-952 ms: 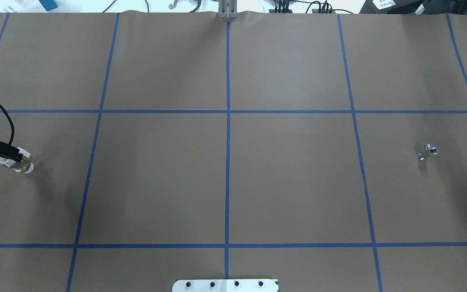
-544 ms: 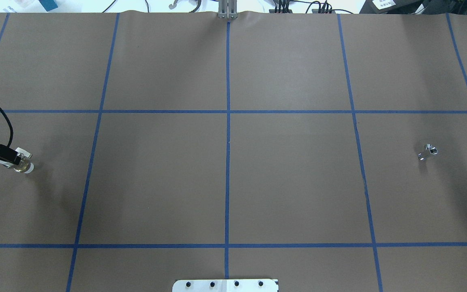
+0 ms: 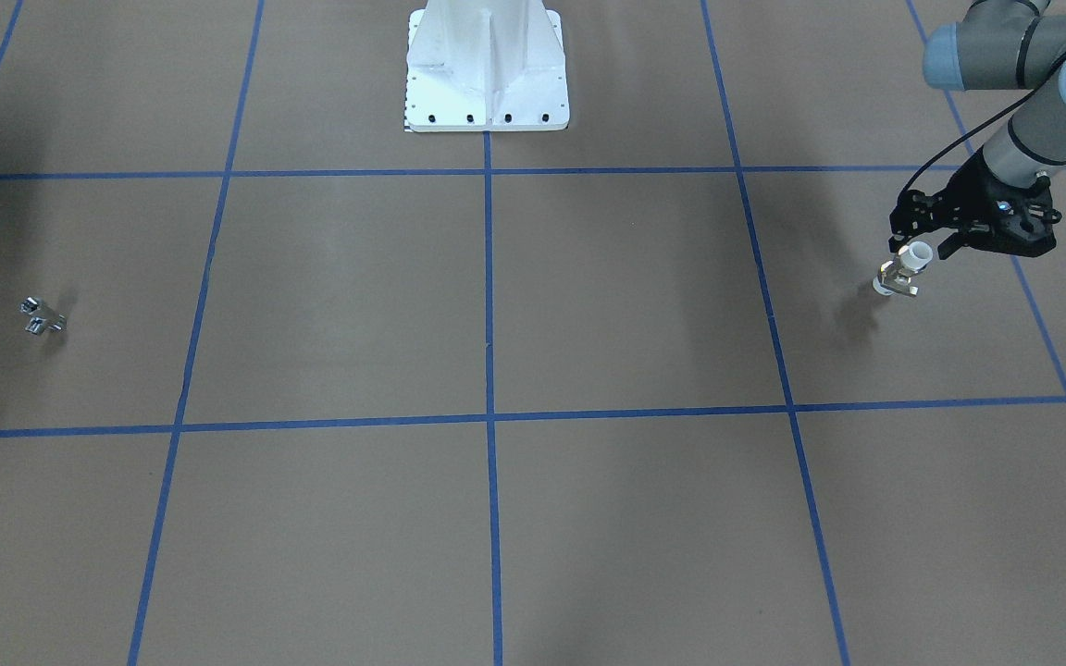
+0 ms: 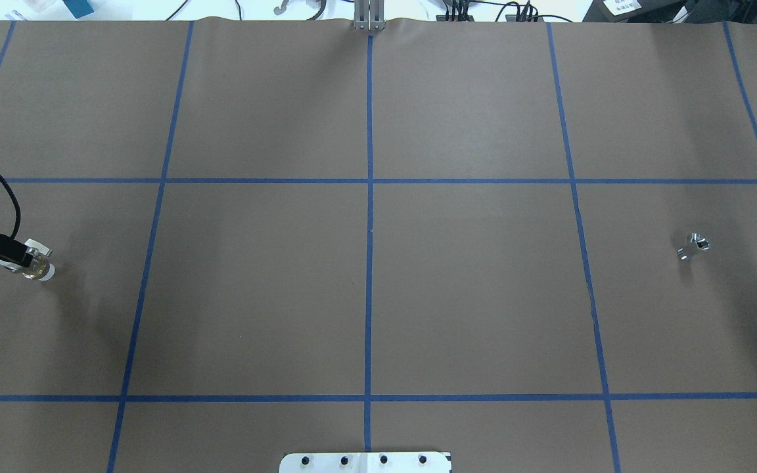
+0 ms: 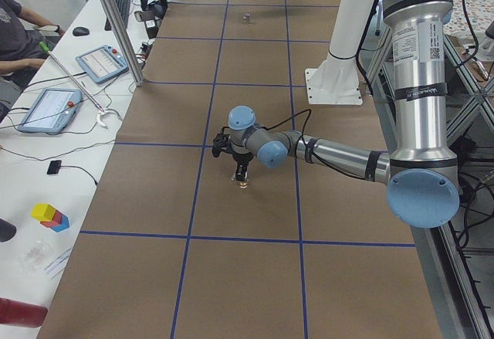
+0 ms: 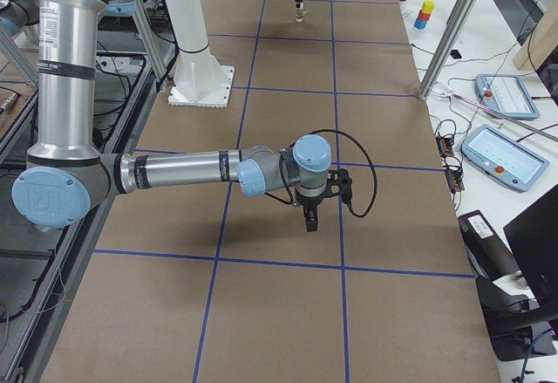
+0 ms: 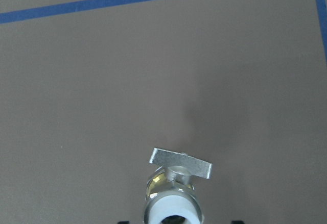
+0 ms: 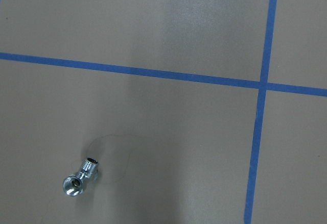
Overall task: Assemble PPR valve and pipe with both arms
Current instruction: 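Lower the left gripper onto the chrome valve and close on it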
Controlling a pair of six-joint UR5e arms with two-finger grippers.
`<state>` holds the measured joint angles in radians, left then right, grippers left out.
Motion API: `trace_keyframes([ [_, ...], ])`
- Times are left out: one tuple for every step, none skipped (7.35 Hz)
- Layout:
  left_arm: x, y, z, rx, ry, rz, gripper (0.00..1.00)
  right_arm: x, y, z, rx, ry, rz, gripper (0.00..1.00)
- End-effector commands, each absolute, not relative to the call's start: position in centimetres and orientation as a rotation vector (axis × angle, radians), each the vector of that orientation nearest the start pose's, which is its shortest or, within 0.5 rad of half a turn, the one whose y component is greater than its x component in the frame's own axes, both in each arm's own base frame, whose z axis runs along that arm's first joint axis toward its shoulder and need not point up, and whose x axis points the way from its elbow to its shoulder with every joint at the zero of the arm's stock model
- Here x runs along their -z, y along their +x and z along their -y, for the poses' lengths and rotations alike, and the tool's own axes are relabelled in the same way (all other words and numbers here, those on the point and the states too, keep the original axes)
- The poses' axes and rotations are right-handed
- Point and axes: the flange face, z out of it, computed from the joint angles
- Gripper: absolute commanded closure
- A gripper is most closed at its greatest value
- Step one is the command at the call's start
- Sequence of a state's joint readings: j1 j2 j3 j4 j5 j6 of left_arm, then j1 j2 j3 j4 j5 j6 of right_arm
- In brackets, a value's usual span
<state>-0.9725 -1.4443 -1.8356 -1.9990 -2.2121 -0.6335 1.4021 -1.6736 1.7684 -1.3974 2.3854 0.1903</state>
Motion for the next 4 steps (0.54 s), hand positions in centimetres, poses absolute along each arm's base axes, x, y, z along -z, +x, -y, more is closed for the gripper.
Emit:
trace_keyframes([
  [-54.42, 20.01, 42.44, -0.148, 0.086, -0.824, 0.27, -58.75, -1.74, 46.48, 0.089, 0.105, 0.842, 0.00],
  [-54.43, 20.00, 42.45, -0.148, 0.086, -0.823, 0.28, -58.75, -1.74, 46.48, 0.089, 0.105, 0.842, 0.00],
  [-54.35, 20.04, 42.49, -0.149, 0.087, -0.825, 0.29, -58.82, -1.74, 46.47, 0.089, 0.103, 0.841, 0.00],
  [-54.44, 20.08, 42.55, -0.148, 0.086, -0.824, 0.29, -58.82, -1.74, 46.47, 0.089, 0.103, 0.841, 0.00],
])
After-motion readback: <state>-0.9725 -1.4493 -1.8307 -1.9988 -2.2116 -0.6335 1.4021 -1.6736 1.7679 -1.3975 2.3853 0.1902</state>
